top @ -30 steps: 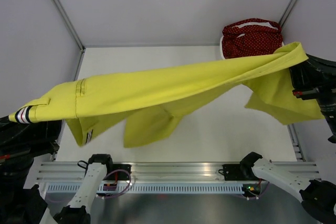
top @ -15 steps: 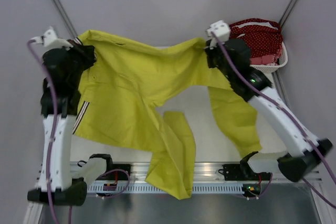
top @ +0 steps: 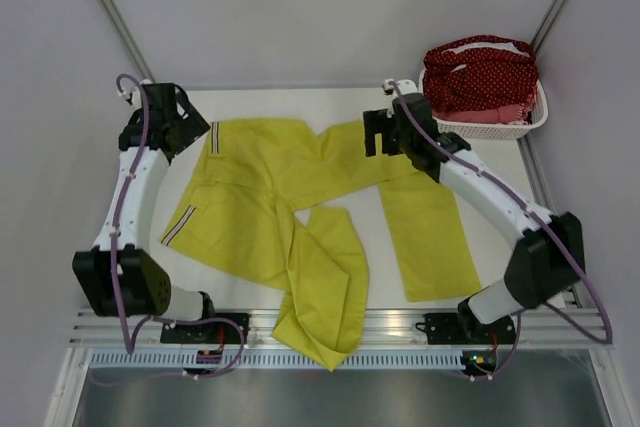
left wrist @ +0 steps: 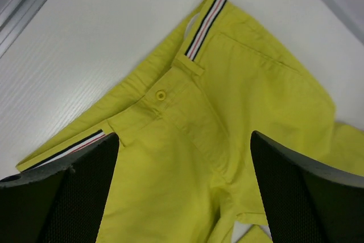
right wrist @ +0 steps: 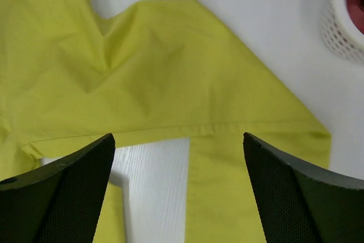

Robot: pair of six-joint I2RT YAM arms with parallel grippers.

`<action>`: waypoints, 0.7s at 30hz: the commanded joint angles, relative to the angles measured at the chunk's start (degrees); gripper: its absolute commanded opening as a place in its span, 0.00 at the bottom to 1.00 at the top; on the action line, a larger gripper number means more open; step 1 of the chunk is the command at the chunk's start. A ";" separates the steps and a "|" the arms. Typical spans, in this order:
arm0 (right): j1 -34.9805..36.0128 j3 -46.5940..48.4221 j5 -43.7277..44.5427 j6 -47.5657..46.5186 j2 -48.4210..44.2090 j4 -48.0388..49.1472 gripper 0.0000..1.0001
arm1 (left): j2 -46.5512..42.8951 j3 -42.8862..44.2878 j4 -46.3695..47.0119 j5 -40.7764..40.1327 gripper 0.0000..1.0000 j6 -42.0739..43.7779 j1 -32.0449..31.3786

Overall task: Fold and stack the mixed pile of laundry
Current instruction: Flatten out the trousers at the center of the board.

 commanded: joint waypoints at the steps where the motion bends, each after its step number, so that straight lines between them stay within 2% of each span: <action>1: -2.66 -10.19 7.66 19.08 -12.43 -1.10 0.98 | -5.12 -5.90 5.29 8.12 1.00 -0.54 -0.26; 6: -6.37 -28.36 3.44 26.26 -22.36 -5.85 0.98 | -5.75 -18.28 13.11 20.78 1.00 -1.68 -1.05; 8: -6.55 -32.44 2.91 27.23 -25.27 -6.12 0.98 | -4.52 -20.41 16.45 25.60 1.00 -1.94 -1.49; 11: -6.81 -37.54 2.39 28.46 -26.16 -5.51 0.98 | -0.39 -22.79 19.53 27.74 1.00 -2.65 -4.38; 17: -6.90 -41.07 0.37 27.68 -19.49 2.48 0.98 | 9.72 -23.40 19.80 23.88 1.00 -5.72 -4.92; 20: -6.81 -39.32 1.85 25.05 -12.38 5.64 0.98 | 12.36 -23.75 19.45 21.86 0.99 -8.88 -2.90; 21: -6.90 -37.66 3.07 24.69 -8.53 6.44 0.98 | 12.80 -24.19 19.28 21.07 1.00 -10.10 -0.37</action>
